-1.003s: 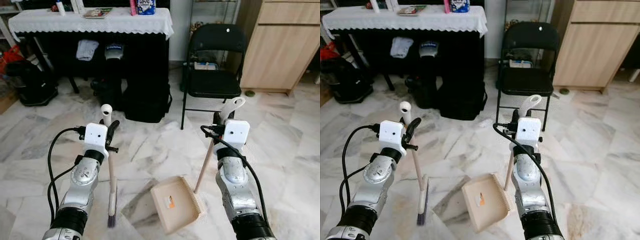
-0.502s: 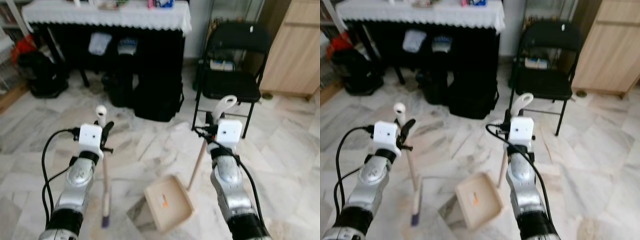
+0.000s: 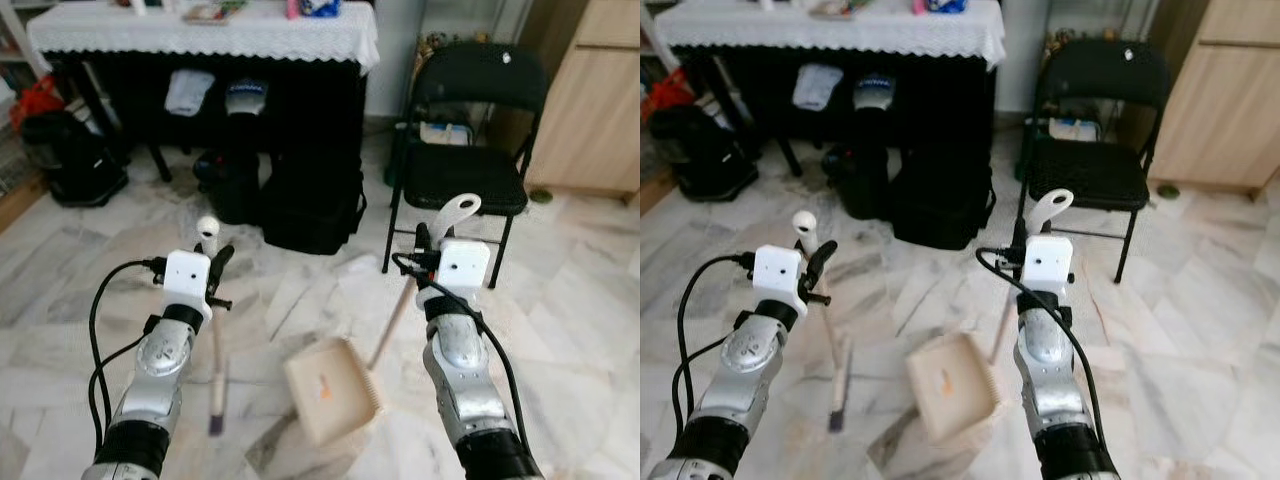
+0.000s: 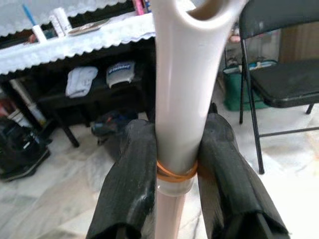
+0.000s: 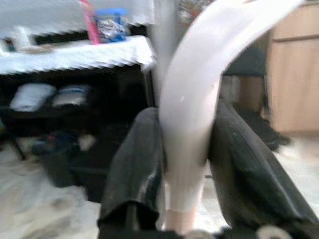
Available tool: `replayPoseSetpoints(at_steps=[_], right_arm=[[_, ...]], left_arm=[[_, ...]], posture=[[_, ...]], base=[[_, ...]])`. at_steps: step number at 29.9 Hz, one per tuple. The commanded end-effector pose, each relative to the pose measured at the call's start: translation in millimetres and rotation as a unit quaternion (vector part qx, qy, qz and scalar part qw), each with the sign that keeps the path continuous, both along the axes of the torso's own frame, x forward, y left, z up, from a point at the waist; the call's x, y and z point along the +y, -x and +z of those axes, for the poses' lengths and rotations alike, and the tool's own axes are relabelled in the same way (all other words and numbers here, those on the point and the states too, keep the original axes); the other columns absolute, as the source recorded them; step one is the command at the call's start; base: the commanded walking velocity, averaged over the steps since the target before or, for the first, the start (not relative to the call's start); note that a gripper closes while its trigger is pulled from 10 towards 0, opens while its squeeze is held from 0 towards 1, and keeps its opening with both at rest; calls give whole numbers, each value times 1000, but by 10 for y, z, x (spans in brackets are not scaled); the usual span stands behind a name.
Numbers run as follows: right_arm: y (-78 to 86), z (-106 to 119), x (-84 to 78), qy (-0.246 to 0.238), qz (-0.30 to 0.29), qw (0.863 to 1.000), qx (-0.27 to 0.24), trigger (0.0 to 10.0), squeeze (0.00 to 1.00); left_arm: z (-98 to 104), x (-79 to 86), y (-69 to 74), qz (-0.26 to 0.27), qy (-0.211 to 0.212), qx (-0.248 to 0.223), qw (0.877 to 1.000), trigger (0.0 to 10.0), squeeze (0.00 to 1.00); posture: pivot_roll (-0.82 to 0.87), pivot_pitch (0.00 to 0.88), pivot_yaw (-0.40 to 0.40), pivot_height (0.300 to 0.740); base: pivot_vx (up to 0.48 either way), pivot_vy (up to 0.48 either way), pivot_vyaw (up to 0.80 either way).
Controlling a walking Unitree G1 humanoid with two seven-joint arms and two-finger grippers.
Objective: Sweep floor
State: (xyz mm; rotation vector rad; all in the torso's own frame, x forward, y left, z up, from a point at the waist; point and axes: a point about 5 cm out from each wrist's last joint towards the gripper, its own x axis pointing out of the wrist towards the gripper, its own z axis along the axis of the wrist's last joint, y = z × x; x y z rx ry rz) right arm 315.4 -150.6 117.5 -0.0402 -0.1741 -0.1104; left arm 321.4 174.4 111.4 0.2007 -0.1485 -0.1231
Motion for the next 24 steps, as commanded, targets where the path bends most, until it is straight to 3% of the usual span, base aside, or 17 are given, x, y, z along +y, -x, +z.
replayPoseSetpoints(at_steps=[1,8,14,24], right_arm=[[-38,143,64,8,11,999,-29,10000,0],[-43,137,54,4,10,1000,-25,10000,0],[-36,113,73,5,17,1000,-19,10000,0],[-34,129,83,9,18,999,-25,10000,0]], left_arm=[[112,74,-19,7,-8,-23,1000,10000,0],[114,72,-20,6,-7,-22,1000,10000,0],[109,66,-20,6,-7,-20,1000,10000,0],[113,76,-22,6,-8,-21,1000,10000,0]], posture=[[-56,53,38,740],[-59,50,35,740],[-59,46,38,740],[-57,38,39,740]], base=[[330,0,0],[327,0,0],[331,0,-780],[328,0,0]])
